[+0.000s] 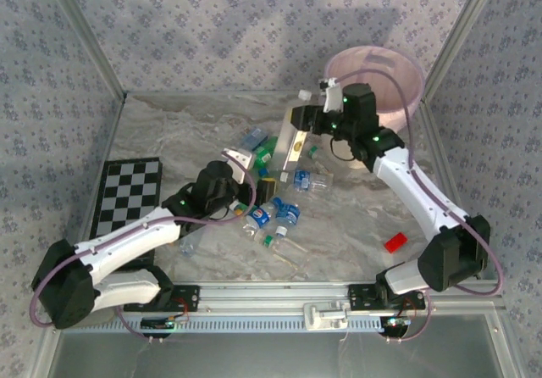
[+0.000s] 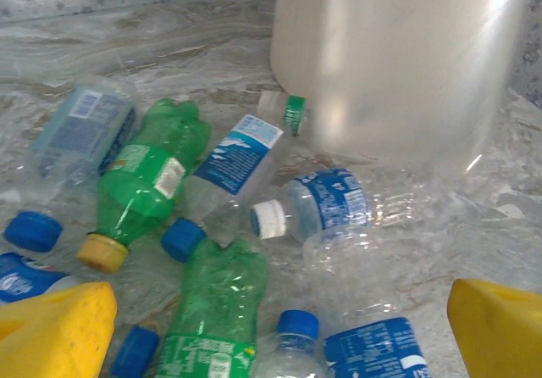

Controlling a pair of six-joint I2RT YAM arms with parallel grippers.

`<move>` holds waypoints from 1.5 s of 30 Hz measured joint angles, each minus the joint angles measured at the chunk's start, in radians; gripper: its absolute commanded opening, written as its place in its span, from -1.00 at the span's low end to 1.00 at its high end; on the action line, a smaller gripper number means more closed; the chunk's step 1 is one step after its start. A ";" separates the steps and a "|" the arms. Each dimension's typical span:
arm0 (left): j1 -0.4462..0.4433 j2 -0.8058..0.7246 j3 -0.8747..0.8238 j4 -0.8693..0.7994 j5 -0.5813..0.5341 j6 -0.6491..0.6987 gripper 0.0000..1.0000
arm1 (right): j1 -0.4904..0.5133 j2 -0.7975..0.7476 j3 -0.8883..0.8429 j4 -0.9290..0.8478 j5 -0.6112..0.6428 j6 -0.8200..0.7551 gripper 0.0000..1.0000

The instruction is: Put the plastic bottles in the bin

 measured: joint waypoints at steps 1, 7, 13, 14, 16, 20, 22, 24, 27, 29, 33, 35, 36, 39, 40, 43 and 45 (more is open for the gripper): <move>0.019 -0.014 -0.018 0.005 -0.007 -0.010 1.00 | -0.012 -0.005 0.028 -0.020 0.007 -0.014 -0.05; 0.139 -0.089 -0.098 -0.005 -0.079 -0.105 1.00 | -0.093 -0.012 0.212 -0.084 0.047 -0.077 -0.05; 0.207 -0.220 -0.161 -0.039 -0.140 -0.185 1.00 | -0.177 -0.023 0.341 -0.121 0.150 -0.157 -0.07; 0.214 -0.245 -0.174 -0.041 -0.148 -0.197 1.00 | -0.190 -0.027 0.346 -0.121 0.171 -0.166 -0.08; 0.223 -0.293 -0.203 -0.040 -0.162 -0.219 1.00 | -0.219 -0.035 0.349 -0.118 0.231 -0.185 -0.10; 0.227 -0.354 -0.251 -0.048 -0.196 -0.254 1.00 | -0.248 -0.034 0.349 -0.094 0.368 -0.248 -0.11; 0.232 -0.364 -0.258 -0.055 -0.208 -0.268 1.00 | -0.252 -0.026 0.349 -0.074 0.418 -0.281 -0.11; 0.235 -0.373 -0.261 -0.063 -0.217 -0.278 1.00 | -0.255 -0.006 0.356 -0.059 0.449 -0.306 -0.11; 0.241 -0.384 -0.262 -0.072 -0.233 -0.293 1.00 | -0.266 0.056 0.388 -0.059 0.471 -0.325 -0.10; 0.247 -0.388 -0.262 -0.078 -0.241 -0.303 1.00 | -0.275 0.114 0.414 -0.074 0.473 -0.328 -0.09; 0.260 -0.393 -0.266 -0.099 -0.255 -0.328 1.00 | -0.288 0.238 0.467 -0.148 0.451 -0.323 -0.08; 0.267 -0.394 -0.266 -0.108 -0.258 -0.336 1.00 | -0.293 0.309 0.507 -0.207 0.425 -0.314 -0.07; 0.270 -0.394 -0.266 -0.111 -0.258 -0.340 1.00 | -0.293 0.335 0.521 -0.230 0.415 -0.309 -0.07; 0.280 -0.394 -0.266 -0.121 -0.258 -0.343 1.00 | -0.294 0.416 0.565 -0.310 0.386 -0.297 -0.07; 0.282 -0.395 -0.266 -0.123 -0.258 -0.343 1.00 | -0.294 0.439 0.572 -0.334 0.378 -0.293 -0.07; 0.289 -0.402 -0.266 -0.127 -0.258 -0.343 1.00 | -0.294 0.487 0.581 -0.396 0.363 -0.280 -0.06; 0.293 -0.406 -0.266 -0.128 -0.258 -0.343 1.00 | -0.295 0.512 0.584 -0.430 0.356 -0.272 -0.04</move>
